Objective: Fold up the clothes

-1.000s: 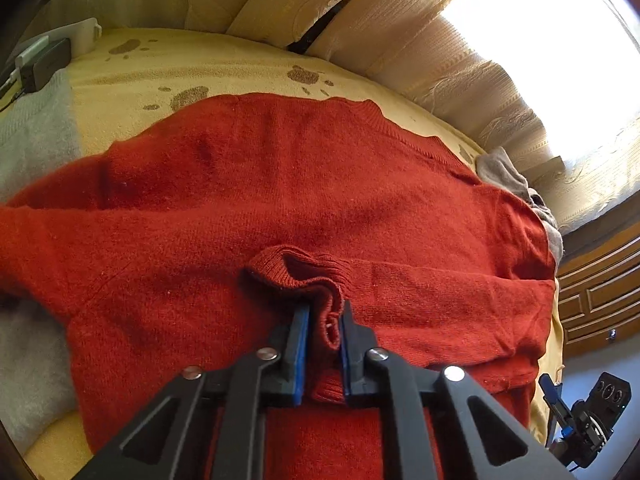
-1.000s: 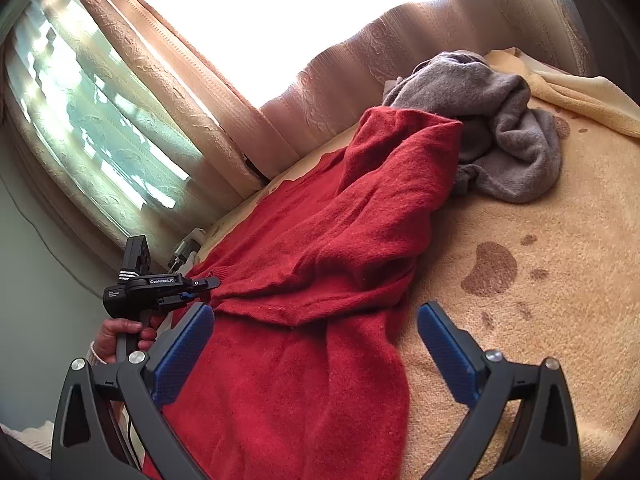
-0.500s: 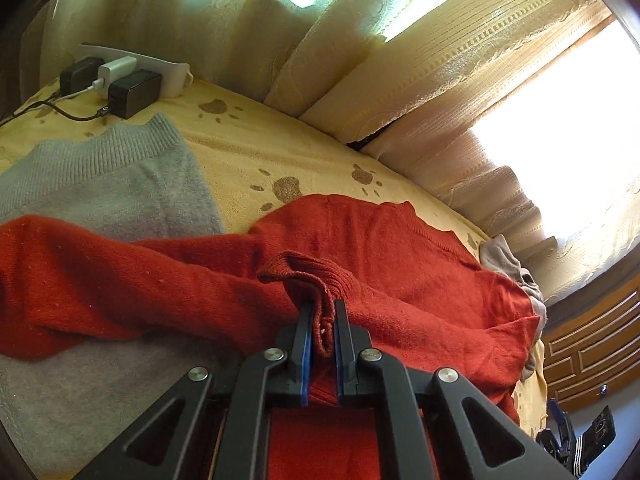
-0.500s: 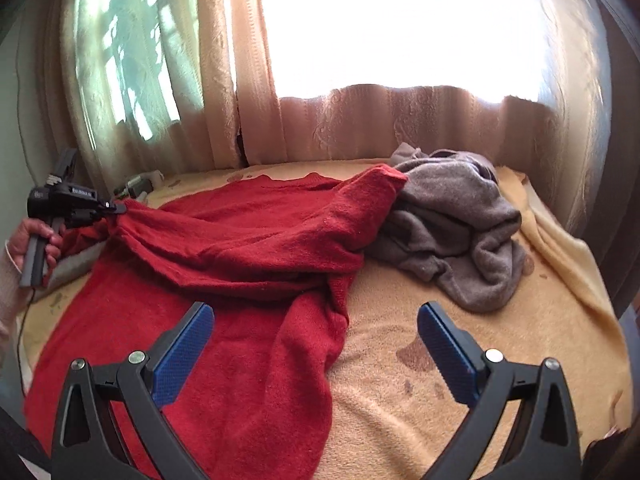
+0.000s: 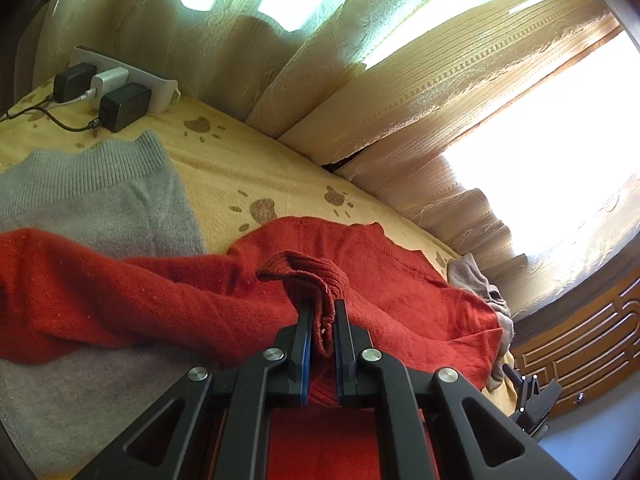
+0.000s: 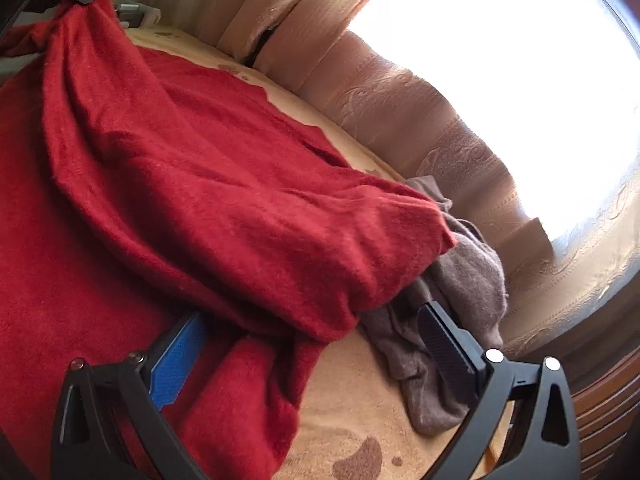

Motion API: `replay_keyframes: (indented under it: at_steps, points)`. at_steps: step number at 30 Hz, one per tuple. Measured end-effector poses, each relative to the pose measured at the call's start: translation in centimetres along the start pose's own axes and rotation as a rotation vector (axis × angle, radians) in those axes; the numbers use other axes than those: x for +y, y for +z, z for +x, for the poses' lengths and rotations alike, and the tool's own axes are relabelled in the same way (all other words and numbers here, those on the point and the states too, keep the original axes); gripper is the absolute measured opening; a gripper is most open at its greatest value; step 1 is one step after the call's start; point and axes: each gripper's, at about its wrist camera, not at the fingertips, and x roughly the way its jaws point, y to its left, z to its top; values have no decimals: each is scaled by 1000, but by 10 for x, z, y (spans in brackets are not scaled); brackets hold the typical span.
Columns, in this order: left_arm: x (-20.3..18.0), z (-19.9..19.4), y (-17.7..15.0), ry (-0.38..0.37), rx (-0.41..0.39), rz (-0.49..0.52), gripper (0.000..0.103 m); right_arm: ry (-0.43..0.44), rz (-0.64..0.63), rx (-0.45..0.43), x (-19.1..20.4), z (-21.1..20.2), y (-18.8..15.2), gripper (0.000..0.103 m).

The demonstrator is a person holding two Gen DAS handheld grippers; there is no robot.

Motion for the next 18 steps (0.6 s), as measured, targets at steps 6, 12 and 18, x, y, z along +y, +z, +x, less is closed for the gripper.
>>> replay_keyframes:
  at_steps: [6, 12, 18]
  points:
    - [16, 25, -11, 45, 65, -15, 9, -164, 289, -20, -52, -10, -13, 103]
    - [25, 41, -35, 94, 132, 31, 9, -262, 370, 70, -79, -25, -59, 103]
    - [13, 25, -38, 134, 144, 90, 10, 67, 547, -98, -113, -58, -59, 103]
